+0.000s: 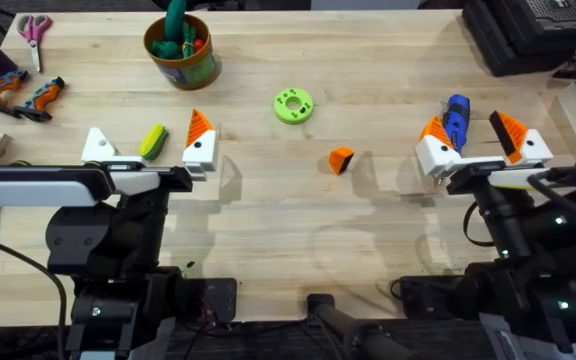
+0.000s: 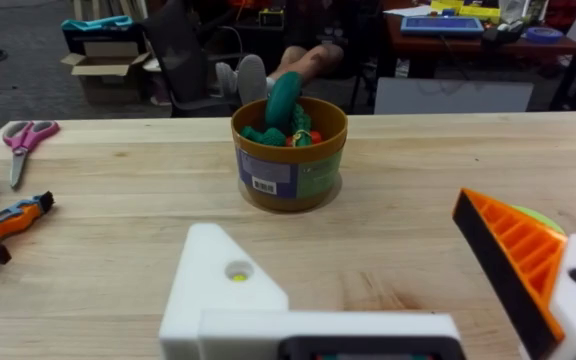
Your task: Pick up the gripper from the table and insert it into the empty holder that is missing its gripper. Then pick up a screw, insert it into the mounting hole, and use the screwdriver to tighten it. Finally, clean up the table by picking up the vegetable and placing it into the bucket.
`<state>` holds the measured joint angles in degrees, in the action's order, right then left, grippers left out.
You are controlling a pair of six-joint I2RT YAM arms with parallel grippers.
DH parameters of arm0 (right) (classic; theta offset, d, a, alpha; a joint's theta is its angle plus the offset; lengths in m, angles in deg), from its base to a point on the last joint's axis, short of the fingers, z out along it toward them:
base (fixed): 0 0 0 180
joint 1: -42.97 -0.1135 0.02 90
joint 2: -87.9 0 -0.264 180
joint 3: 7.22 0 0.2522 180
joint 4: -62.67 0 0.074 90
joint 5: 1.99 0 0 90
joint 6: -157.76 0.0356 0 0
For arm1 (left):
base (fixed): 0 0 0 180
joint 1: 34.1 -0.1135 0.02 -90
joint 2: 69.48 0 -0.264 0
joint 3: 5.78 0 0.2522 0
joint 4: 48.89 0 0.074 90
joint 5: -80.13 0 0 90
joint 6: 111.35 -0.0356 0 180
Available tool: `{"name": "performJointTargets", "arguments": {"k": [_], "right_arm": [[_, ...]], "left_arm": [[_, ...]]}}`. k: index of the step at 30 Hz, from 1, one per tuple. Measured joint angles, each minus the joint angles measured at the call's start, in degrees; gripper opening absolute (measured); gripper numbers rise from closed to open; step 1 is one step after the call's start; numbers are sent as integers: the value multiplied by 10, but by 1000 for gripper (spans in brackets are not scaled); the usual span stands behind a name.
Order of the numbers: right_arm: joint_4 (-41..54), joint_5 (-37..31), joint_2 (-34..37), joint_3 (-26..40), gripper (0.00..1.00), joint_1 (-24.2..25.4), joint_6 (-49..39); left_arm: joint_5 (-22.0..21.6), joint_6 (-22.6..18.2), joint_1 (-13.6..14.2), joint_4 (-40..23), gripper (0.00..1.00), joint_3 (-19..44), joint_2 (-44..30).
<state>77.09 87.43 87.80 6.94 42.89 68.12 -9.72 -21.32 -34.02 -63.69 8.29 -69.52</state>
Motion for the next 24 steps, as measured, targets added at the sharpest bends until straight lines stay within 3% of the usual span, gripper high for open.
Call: {"name": "performJointTargets", "arguments": {"k": [19,24], "right_arm": [[1,0,0,0,993,0,0],[31,0,0,12,993,0,5]], "left_arm": [[0,0,0,-1,985,0,0],[9,0,0,-61,985,11,0]]}}
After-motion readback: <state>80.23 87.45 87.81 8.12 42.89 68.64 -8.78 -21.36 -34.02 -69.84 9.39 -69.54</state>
